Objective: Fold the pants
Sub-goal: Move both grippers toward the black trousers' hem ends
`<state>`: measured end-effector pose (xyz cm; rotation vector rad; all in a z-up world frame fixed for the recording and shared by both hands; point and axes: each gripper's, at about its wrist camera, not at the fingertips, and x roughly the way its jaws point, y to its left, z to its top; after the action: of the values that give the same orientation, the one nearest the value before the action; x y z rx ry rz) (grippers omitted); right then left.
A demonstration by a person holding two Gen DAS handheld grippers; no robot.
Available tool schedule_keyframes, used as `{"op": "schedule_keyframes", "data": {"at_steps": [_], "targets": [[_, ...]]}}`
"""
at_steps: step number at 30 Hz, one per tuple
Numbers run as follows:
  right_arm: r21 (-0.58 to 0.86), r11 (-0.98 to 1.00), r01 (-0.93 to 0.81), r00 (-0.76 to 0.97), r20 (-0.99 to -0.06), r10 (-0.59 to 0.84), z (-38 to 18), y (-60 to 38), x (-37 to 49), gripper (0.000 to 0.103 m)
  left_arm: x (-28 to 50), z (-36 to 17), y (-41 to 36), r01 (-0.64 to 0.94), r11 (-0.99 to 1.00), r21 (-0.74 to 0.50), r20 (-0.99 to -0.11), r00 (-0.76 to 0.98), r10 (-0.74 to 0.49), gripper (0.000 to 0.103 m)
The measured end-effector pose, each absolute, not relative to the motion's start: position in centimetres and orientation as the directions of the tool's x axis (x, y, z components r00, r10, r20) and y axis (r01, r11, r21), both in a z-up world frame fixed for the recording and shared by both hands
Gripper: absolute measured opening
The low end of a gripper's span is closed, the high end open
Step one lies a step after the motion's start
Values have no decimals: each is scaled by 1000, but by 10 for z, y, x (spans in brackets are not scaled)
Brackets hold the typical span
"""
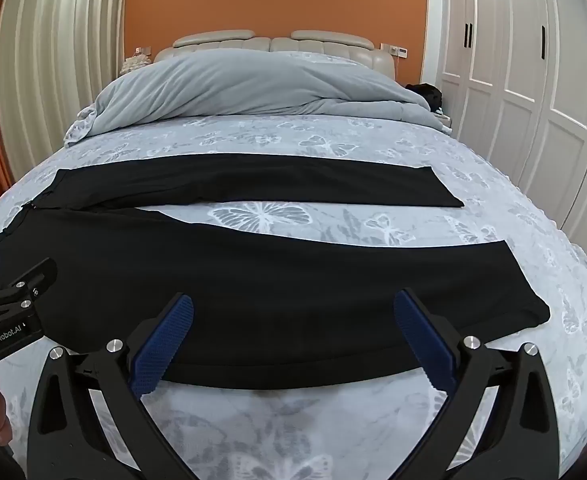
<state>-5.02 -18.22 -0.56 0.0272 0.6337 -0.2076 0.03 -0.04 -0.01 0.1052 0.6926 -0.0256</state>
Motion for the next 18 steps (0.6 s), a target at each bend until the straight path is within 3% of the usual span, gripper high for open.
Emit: {"op": "schedule_keyframes", "data": {"at_steps": [18], "targets": [[-22, 977, 214, 794, -578, -187, -1, -185, -51, 98, 0, 2, 2, 64, 995, 71, -635, 772, -5, 98]]}}
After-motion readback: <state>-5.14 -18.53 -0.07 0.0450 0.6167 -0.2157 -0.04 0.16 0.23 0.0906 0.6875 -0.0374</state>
